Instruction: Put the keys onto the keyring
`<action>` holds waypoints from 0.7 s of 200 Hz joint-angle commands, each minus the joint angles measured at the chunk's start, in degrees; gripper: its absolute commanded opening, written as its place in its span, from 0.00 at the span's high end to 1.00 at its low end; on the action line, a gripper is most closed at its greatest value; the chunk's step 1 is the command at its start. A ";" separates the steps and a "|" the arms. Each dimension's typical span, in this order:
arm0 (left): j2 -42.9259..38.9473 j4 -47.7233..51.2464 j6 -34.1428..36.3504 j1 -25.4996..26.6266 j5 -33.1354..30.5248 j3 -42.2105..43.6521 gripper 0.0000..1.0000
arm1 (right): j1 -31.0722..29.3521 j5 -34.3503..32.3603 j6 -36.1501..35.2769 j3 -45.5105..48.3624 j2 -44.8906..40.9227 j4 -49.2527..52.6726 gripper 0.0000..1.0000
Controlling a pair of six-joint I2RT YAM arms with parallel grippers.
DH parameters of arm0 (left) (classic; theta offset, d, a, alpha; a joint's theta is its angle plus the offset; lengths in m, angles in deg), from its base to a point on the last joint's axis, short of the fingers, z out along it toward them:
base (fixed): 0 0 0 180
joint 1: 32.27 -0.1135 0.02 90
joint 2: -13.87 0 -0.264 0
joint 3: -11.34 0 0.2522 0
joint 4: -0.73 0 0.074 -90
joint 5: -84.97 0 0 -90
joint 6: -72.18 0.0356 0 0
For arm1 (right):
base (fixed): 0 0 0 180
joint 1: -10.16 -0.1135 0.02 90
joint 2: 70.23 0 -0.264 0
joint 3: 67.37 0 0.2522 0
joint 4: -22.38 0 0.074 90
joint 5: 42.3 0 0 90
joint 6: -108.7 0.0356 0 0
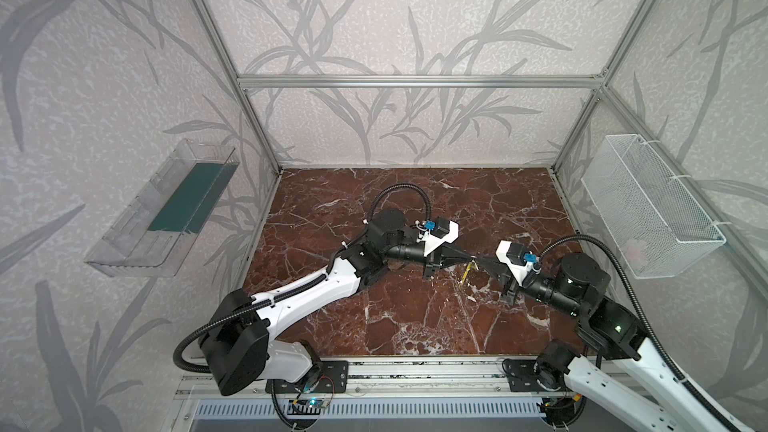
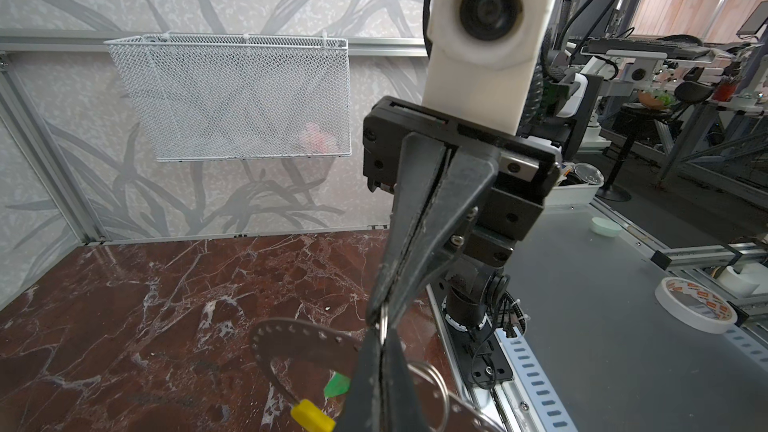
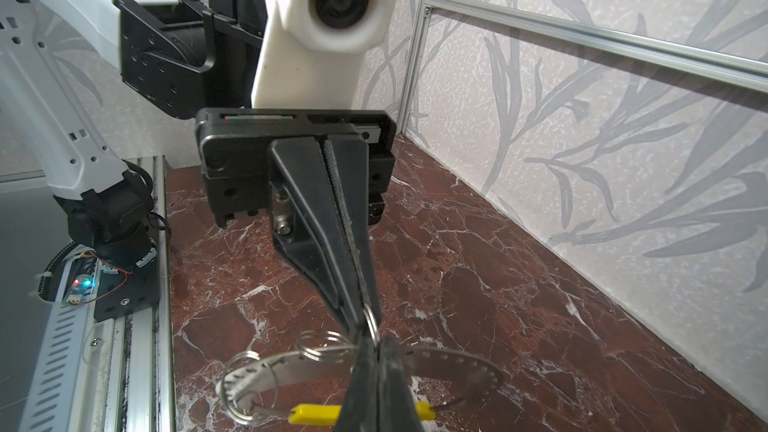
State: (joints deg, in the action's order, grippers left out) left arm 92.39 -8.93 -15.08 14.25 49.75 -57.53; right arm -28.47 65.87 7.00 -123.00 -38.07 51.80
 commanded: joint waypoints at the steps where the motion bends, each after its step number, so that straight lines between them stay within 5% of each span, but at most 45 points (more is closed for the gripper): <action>1: -1.48 4.85 4.12 0.01 0.24 -3.26 1.00 | 0.48 1.51 -0.51 -0.57 -0.48 2.60 1.00; 28: -2.36 20.25 16.23 0.43 -3.90 -7.73 0.75 | 0.66 1.16 -1.39 -2.35 0.07 6.84 1.00; 74: -1.82 40.83 32.22 2.73 -11.40 -16.47 0.75 | 0.66 1.00 -1.71 -5.39 2.44 12.57 1.00; 140: -0.22 44.85 35.48 6.37 -16.92 -17.74 0.75 | 0.66 2.29 -0.69 -5.68 3.68 12.53 1.00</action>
State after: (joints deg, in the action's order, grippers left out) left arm 91.75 32.03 16.53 19.72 35.41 -73.73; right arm -27.97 66.75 5.60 -126.52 -34.62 64.35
